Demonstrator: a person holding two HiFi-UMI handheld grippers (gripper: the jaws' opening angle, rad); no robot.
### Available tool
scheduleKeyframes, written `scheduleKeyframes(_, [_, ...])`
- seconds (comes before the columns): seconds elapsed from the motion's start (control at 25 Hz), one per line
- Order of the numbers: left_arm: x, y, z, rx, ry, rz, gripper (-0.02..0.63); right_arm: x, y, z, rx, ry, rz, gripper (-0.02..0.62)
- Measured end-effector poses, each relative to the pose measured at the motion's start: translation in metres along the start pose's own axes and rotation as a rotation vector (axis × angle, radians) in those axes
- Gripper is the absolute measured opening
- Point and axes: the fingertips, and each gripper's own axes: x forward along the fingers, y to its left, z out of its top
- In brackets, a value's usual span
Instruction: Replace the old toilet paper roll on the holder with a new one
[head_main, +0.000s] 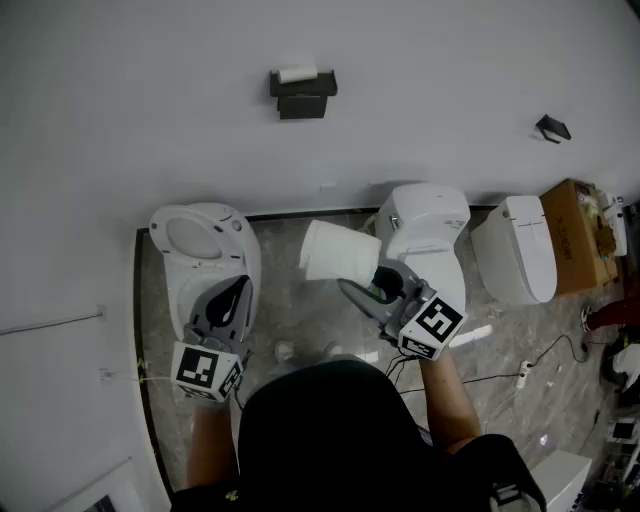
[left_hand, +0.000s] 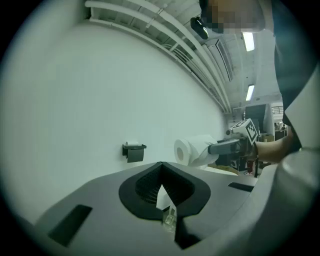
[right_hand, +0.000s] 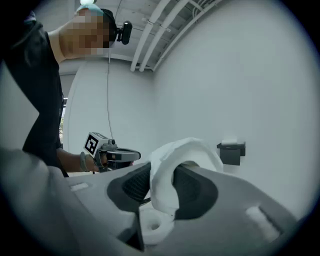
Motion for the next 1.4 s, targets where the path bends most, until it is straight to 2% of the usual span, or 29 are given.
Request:
scheduleKeyframes(0.16, [0.004, 0.015, -0.004, 0.005, 0.029, -0.021, 0.012, 0.014, -0.006, 0.000, 0.005, 0.000, -0.015, 0.129])
scheduleKeyframes(0.52, [0.015, 0.050, 0.001, 0.024, -0.012, -0.100, 0.012, 0.049, -0.037, 0.013, 0.021, -0.034, -0.138, 0.130])
scheduleKeyframes(0.84, [0.052, 0.072, -0.013, 0.004, 0.016, -0.092, 0.012, 0.064, -0.089, 0.006, 0.048, -0.052, -0.203, 0.130])
scheduleKeyframes(1.04, [0.107, 0.082, -0.017, -0.008, 0.043, -0.060, 0.012, 0.069, -0.149, 0.006, 0.043, -0.052, -0.170, 0.130])
scheduleKeyframes(1.4, [0.217, 0.096, -0.006, -0.024, 0.076, 0.053, 0.012, 0.085, -0.253, 0.011, 0.044, -0.057, -0.022, 0.130])
